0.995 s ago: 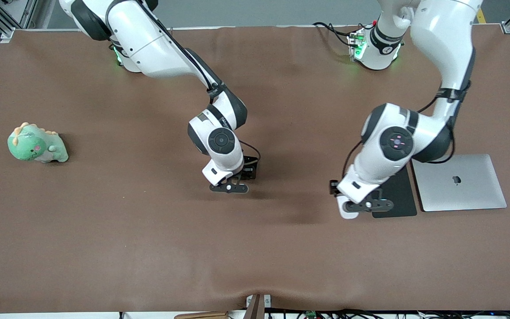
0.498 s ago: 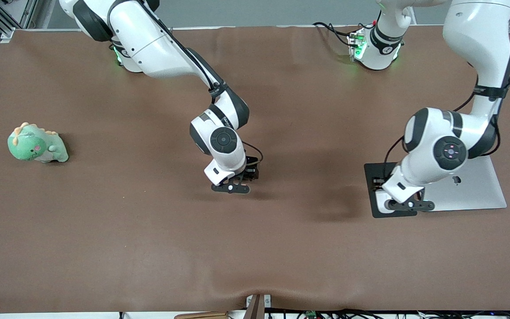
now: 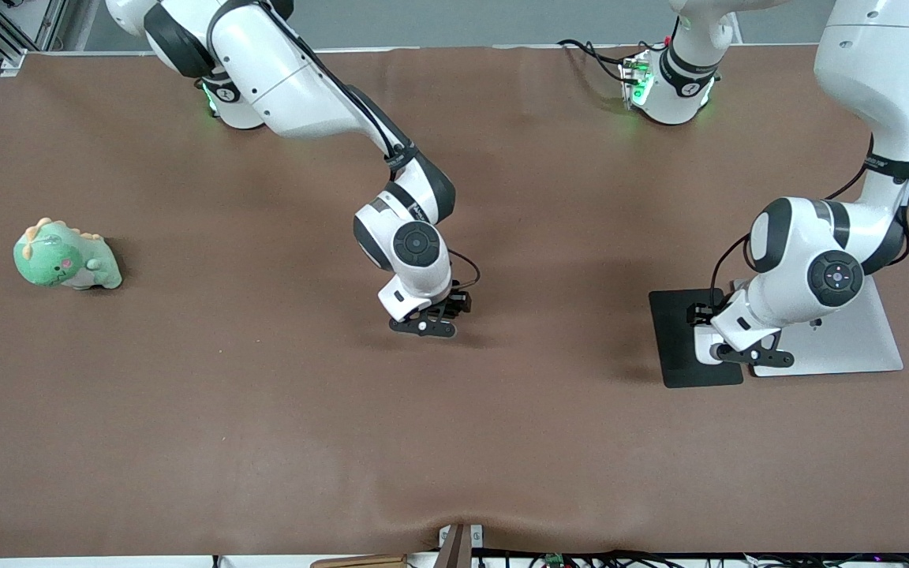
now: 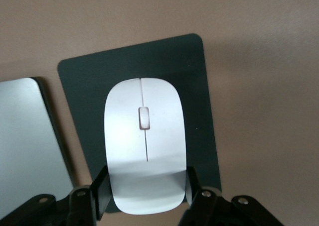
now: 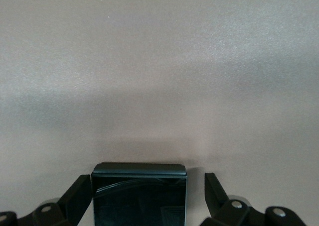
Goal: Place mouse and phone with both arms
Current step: 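Lower the mouse onto the pad and open the left gripper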
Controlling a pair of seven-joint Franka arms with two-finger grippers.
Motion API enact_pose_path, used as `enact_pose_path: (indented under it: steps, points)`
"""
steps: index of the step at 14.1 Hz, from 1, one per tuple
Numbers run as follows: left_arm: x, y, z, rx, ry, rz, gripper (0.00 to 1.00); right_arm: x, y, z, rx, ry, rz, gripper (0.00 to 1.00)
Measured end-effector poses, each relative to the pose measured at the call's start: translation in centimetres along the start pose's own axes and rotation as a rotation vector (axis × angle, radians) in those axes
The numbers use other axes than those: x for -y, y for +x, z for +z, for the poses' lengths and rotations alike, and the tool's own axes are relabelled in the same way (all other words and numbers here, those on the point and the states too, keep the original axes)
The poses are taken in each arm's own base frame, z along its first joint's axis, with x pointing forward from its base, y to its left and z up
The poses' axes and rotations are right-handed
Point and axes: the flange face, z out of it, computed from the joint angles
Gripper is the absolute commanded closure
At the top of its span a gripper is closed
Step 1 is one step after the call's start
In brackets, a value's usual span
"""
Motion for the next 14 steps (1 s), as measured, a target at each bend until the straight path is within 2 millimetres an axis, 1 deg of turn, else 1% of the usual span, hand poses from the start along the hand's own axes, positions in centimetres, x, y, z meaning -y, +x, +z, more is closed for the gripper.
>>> enact_pose_path:
  steps: [2,3,10,11,12,13,14]
  points:
    - [0.1,-0.7,1.7,-0.005,-0.006,-0.003,0.64,0.1,0.1,0.0,-0.002,0.002,0.01,0.0]
    - [0.3,-0.9,2.2,-0.009,-0.008,-0.006,0.64,0.1,0.1,0.0,-0.002,0.002,0.017,0.0]
    - [1.7,-0.9,4.8,-0.047,-0.022,-0.032,0.64,0.3,-0.3,0.5,0.003,-0.003,0.043,0.0]
    - [1.7,-0.9,5.2,-0.047,-0.024,-0.033,0.64,0.3,-0.4,0.7,0.004,-0.004,0.048,0.14]
    - [1.7,-0.9,5.4,-0.046,-0.025,-0.033,0.64,0.3,-0.4,0.8,0.005,-0.004,0.05,0.53]
    - [1.7,-0.9,5.6,-0.045,-0.026,-0.032,0.64,0.4,-0.4,0.8,0.005,-0.004,0.052,0.79]
    - [1.6,-0.9,5.7,-0.043,-0.028,-0.031,0.63,0.4,-0.4,0.8,0.003,-0.001,0.054,0.9]
